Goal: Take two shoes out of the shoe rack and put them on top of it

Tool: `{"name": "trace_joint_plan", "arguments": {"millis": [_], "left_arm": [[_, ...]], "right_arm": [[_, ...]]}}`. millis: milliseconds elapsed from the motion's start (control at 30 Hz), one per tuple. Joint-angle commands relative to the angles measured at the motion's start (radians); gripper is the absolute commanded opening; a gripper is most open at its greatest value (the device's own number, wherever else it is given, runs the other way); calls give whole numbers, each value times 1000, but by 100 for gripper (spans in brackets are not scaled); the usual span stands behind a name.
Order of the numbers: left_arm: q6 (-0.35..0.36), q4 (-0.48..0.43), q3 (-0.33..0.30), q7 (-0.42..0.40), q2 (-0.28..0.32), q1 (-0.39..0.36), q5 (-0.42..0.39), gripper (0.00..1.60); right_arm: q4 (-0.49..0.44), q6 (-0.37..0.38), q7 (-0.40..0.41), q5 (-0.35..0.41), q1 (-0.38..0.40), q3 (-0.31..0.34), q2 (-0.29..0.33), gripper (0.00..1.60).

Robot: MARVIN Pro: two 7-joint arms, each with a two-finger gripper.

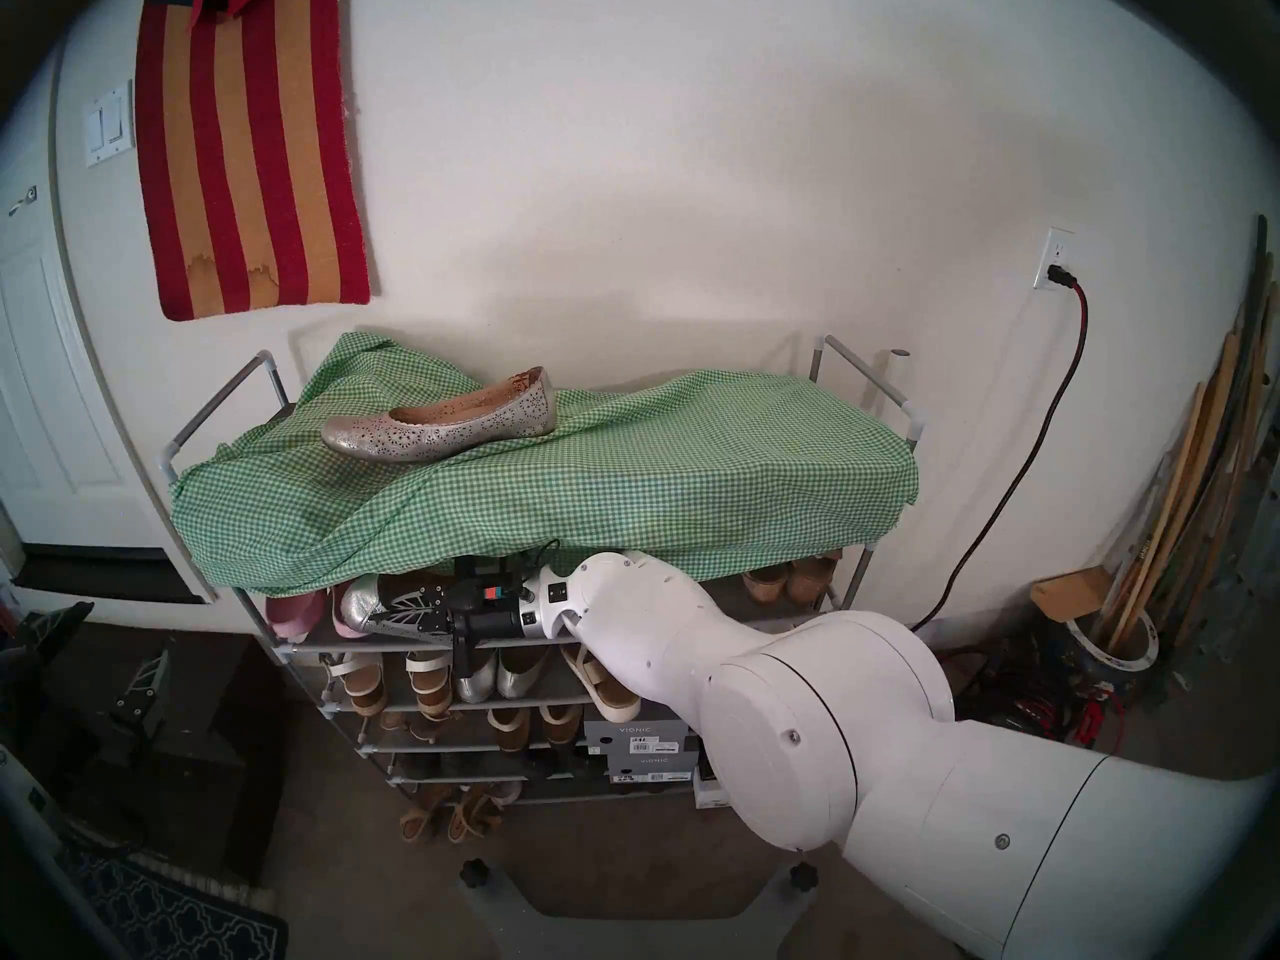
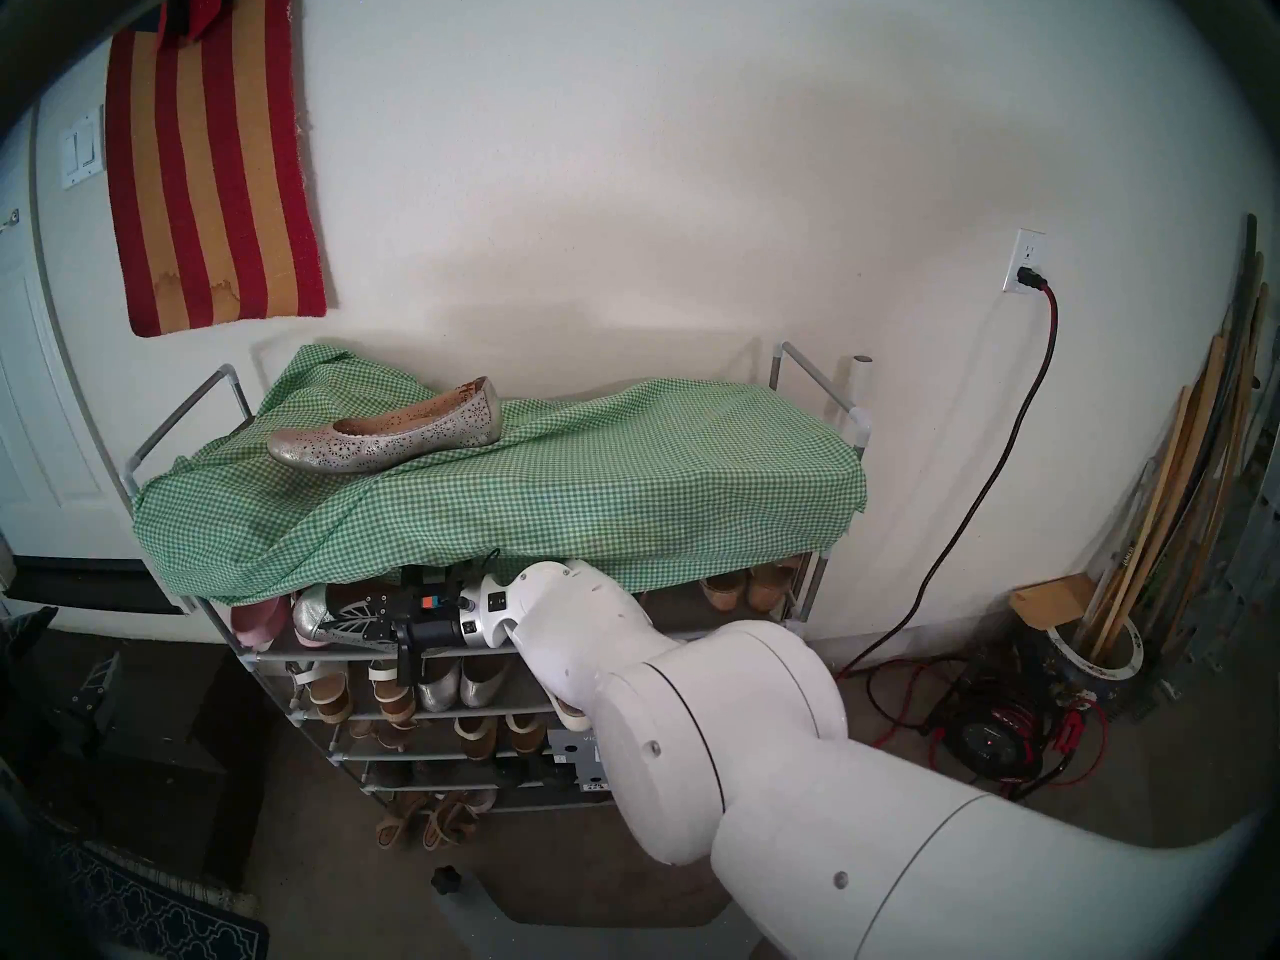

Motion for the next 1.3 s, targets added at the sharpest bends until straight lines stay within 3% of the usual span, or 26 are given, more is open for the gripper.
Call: {"name": "trace_joint_plan", "arguments": {"millis": [0,533,1267], "left_arm": [[1,-6,2,-1,-3,0,-2,160],[-1,-6,0,-3,-3,-1,-1,160],[-2,-6,-1,-7,-3,-2,-1,160]], "right_arm": [[-18,-11,73,15,27,6,-21,0],[-9,-11,89,7,-89,-29,-21,0],[-40,-11,77,14,-163,-97,-21,0]]}}
